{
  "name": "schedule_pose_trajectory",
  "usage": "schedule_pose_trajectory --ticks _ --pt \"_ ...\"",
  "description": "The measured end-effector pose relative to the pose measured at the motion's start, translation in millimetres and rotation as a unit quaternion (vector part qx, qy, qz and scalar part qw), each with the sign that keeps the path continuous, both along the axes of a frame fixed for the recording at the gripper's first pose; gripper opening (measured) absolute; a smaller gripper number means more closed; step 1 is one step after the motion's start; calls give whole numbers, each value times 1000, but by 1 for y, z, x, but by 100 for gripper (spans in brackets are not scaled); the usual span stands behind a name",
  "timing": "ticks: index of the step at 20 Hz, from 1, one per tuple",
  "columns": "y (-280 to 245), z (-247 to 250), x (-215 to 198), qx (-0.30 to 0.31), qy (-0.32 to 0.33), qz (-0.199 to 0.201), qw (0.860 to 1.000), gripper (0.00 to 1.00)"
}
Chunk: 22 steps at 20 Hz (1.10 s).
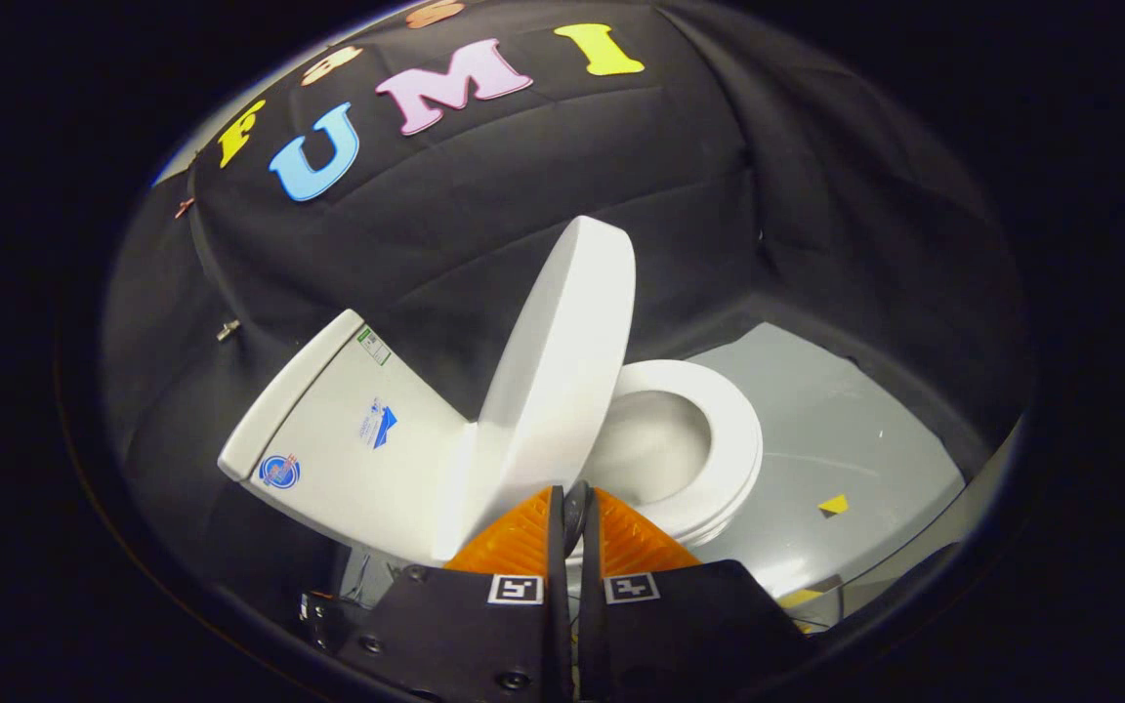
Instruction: Open the toilet lid.
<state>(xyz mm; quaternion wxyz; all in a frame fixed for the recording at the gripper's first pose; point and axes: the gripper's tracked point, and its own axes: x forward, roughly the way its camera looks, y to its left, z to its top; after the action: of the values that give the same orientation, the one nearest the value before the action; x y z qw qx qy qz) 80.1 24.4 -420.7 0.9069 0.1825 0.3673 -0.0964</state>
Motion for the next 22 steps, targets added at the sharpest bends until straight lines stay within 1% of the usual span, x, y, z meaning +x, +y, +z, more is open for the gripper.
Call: schedule_pose_trajectory --ticks 5,10,14,19,22 --pt "40 29 13 -39 -23 34 998 10" --pt "91 52 27 -60 -48 78 994 11" --pt "132 64 37 -67 -66 114 989 12" --pt "172 66 44 -71 -78 140 985 12" --pt "191 65 47 -59 -77 152 984 12"
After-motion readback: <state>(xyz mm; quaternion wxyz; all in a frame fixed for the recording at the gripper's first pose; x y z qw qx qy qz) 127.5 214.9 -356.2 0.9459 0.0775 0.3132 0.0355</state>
